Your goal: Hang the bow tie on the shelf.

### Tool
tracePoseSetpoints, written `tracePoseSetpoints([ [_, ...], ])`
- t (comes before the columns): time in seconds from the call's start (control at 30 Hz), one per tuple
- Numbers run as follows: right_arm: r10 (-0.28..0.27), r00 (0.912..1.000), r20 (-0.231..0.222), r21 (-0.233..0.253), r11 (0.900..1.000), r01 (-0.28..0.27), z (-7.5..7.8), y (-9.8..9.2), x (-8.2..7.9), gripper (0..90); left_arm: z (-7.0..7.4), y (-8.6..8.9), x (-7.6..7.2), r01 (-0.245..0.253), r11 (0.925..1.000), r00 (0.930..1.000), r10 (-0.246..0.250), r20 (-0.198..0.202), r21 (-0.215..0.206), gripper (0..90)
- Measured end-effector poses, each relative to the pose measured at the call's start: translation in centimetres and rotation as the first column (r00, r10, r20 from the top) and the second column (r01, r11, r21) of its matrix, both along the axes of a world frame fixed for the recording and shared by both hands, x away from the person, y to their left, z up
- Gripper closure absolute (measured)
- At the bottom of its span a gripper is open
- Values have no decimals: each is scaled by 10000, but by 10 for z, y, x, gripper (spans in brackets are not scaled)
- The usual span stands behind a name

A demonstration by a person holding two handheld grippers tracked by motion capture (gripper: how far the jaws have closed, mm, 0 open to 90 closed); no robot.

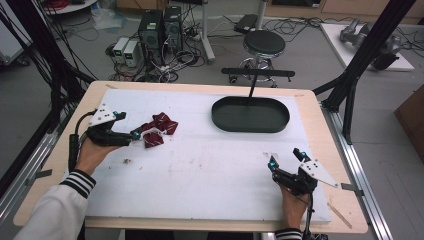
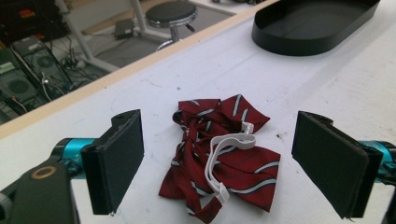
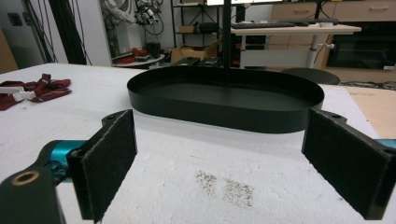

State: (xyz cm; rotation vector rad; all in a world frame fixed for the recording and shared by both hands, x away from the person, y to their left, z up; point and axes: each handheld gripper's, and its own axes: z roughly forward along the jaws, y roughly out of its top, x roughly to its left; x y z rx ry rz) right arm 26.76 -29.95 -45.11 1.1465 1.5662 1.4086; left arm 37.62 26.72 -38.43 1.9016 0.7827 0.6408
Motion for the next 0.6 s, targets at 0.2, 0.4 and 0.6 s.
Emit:
tracePoseSetpoints([
  [0.2,-1,10000,19,30,10000,0,0,0,0,93,-2,-9,14,-17,9964,9982,67,-599,845,180],
  [0.4,-2,10000,30,31,10000,2,0,0,0,93,2,-15,27,161,9874,9960,-20,-893,1572,216],
  [0.6,-1,10000,-4,78,10000,1,0,-1,0,94,3,-24,39,372,9772,9934,-134,-1141,2092,214],
])
